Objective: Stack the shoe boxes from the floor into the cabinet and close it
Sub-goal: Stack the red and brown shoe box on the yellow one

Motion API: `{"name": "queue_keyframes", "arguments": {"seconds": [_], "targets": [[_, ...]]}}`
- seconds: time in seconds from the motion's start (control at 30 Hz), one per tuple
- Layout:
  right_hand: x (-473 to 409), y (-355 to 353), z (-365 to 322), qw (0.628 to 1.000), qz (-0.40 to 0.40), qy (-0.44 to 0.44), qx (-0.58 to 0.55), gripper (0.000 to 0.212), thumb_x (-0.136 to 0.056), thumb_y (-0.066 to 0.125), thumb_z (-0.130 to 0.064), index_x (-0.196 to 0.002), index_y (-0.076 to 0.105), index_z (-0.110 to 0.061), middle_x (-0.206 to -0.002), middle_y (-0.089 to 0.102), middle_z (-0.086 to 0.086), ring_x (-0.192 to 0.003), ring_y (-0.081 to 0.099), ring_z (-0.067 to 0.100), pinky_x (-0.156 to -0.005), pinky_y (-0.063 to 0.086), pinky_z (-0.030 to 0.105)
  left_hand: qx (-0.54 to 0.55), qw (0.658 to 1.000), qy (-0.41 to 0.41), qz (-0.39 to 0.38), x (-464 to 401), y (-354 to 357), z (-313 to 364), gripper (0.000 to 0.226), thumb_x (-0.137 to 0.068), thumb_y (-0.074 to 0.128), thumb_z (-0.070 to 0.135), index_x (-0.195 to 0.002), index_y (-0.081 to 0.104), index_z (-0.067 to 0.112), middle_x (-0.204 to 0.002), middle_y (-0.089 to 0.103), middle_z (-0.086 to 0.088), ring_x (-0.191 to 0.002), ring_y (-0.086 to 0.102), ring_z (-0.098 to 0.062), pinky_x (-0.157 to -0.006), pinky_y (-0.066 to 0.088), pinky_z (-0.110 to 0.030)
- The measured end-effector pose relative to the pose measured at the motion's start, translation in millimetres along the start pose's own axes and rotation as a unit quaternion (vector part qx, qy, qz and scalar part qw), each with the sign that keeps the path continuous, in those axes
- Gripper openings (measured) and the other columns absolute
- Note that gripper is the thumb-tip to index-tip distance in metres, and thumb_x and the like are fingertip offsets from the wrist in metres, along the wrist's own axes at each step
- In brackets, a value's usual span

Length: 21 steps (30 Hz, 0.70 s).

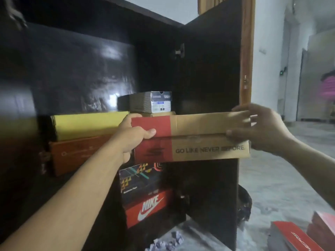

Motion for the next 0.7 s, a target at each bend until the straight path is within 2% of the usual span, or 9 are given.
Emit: {"name": "queue_keyframes", "arguments": {"seconds": [0.1,0.13,0.23,0.3,0.37,0.4,0.5,0.6,0.7], "targets": [[-34,33,-27,0.999,0.005,-0.043,-0.009,0.058,-0.062,0.090,-0.029,-0.111,0.060,-0.035,-0.113,0.060,0.002,-0.098,0.063,0.022,-0.072,0.059,0.037,0.033,0.998,0.018,0.055,-10,-43,30,0.060,-0.078,0.074,0.000,-0.124,0.053,0.031,-0.113,0.063,-0.001,-0.089,0.065,-0.020,-0.051,0.051,-0.025],[-45,44,-36,0.998,0.008,-0.054,-0.016,0.058,-0.061,0.090,-0.029,-0.111,0.060,-0.036,-0.113,0.060,0.003,-0.099,0.062,0.021,-0.077,0.059,0.039,0.040,0.996,0.027,0.074,-14,-57,39,0.060,-0.078,0.073,-0.003,-0.123,0.054,0.030,-0.111,0.064,-0.002,-0.086,0.066,-0.019,-0.047,0.051,-0.024],[-77,74,-62,0.995,0.022,-0.085,-0.043,0.058,-0.059,0.091,-0.029,-0.110,0.062,-0.035,-0.110,0.060,0.005,-0.097,0.060,0.021,-0.077,0.056,0.036,0.057,0.987,0.061,0.135,-25,-97,66,0.058,-0.073,0.073,-0.002,-0.117,0.056,0.031,-0.108,0.066,-0.006,-0.085,0.067,-0.021,-0.056,0.053,-0.030],[-98,97,-78,0.993,0.019,-0.097,-0.057,0.059,-0.059,0.091,-0.028,-0.111,0.063,-0.034,-0.109,0.059,0.005,-0.096,0.058,0.020,-0.073,0.051,0.030,0.060,0.980,0.073,0.177,-33,-120,77,0.058,-0.062,0.076,0.008,-0.112,0.058,0.033,-0.108,0.067,-0.007,-0.091,0.067,-0.025,-0.071,0.055,-0.039],[-116,121,-93,0.992,0.014,-0.111,-0.063,0.060,-0.061,0.090,-0.028,-0.113,0.061,-0.033,-0.109,0.057,0.004,-0.097,0.057,0.019,-0.074,0.050,0.030,0.054,0.970,0.083,0.223,-40,-139,85,0.061,-0.052,0.075,0.019,-0.109,0.058,0.033,-0.107,0.066,-0.005,-0.099,0.065,-0.027,-0.085,0.053,-0.048],[-125,133,-99,0.991,0.015,-0.116,-0.065,0.060,-0.061,0.089,-0.028,-0.114,0.060,-0.033,-0.110,0.057,0.004,-0.098,0.056,0.019,-0.075,0.051,0.031,0.053,0.965,0.089,0.241,-44,-147,88,0.060,-0.054,0.075,0.022,-0.111,0.058,0.031,-0.106,0.065,-0.005,-0.098,0.064,-0.026,-0.086,0.053,-0.047],[-147,170,-110,0.990,0.018,-0.120,-0.068,0.061,-0.066,0.087,-0.026,-0.119,0.058,-0.029,-0.110,0.051,0.000,-0.097,0.052,0.016,-0.076,0.046,0.028,0.067,0.951,0.108,0.283,-63,-166,88,0.052,-0.070,0.073,0.019,-0.119,0.055,0.026,-0.099,0.064,-0.003,-0.084,0.062,-0.020,-0.071,0.051,-0.033],[-169,208,-113,0.991,0.006,-0.108,-0.075,0.061,-0.070,0.086,-0.022,-0.122,0.055,-0.026,-0.112,0.048,0.000,-0.097,0.049,0.016,-0.076,0.044,0.027,0.090,0.936,0.115,0.319,-85,-182,79,0.050,-0.071,0.071,0.017,-0.118,0.057,0.027,-0.104,0.065,-0.005,-0.084,0.063,-0.022,-0.072,0.053,-0.037],[-186,248,-109,0.992,-0.007,-0.093,-0.088,0.060,-0.071,0.085,-0.020,-0.121,0.055,-0.024,-0.115,0.049,0.002,-0.101,0.051,0.019,-0.080,0.049,0.032,0.102,0.922,0.132,0.351,-105,-200,72,0.050,-0.071,0.071,0.016,-0.117,0.058,0.029,-0.110,0.064,-0.005,-0.089,0.064,-0.022,-0.072,0.054,-0.037]]}}
Point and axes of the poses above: each hand's wrist, its own x-axis away from the middle knuckle, its own y-axis out of the palm, z = x × y, the point moved 9 cm from there along -x, towards the middle knuckle
